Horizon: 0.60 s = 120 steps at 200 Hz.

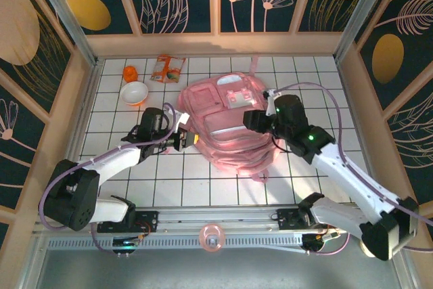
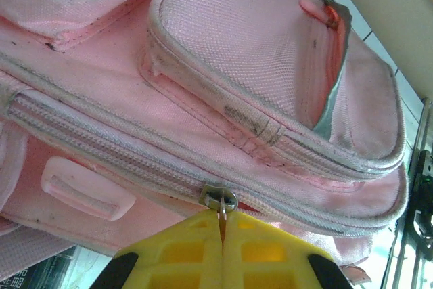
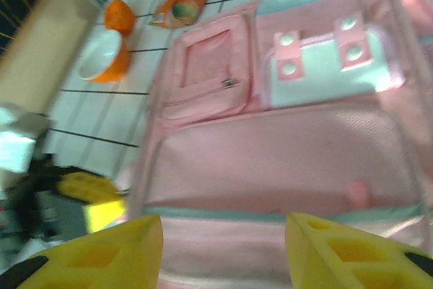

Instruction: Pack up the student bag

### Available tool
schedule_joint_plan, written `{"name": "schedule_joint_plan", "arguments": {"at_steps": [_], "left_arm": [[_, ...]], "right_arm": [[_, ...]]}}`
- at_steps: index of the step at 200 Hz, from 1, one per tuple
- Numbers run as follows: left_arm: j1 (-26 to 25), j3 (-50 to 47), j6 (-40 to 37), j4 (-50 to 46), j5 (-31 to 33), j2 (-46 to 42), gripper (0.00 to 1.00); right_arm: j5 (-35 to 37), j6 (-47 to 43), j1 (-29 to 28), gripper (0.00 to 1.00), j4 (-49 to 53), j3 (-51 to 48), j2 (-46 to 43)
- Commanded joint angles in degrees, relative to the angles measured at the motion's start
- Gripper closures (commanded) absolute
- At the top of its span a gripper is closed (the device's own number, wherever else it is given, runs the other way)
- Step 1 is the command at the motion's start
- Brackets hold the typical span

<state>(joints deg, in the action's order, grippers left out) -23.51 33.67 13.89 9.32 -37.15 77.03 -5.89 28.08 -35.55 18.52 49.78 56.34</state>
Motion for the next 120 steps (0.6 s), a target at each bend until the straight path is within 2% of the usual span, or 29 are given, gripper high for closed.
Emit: {"name": "schedule_joint_plan", "arguments": {"at_steps": [1,22,41,86,120], "left_arm": [[0.0,1.5,0.7,1.8,1.2,0.9,1.0],[0.0,2.3,-0.2,1.8,0.8,1.1,1.0],[0.0,3.2,-0.8,1.3,0.5,1.4,1.0],[0.0,4.1,-1.5,0.8,-0.6,2.0,1.0],[0.0,3.9,-2.5,-0.3,-1.3,1.5,1.0]], "right_arm": [[2.4,24.6,-6.1,0.49,1.9,-6.0,-6.6],[3.0,38.8,-10.1,0.45,-6.9,-16.5,-12.7],[2.8,45.6,-11.7,0.43,-12.3,-22.8,-14.4],[1.9,48.5,-12.3,0.39,-22.5,-27.1,-10.3],[1.8,50.2,-11.6,0.4,-31.9,-30.3,-7.1]]}}
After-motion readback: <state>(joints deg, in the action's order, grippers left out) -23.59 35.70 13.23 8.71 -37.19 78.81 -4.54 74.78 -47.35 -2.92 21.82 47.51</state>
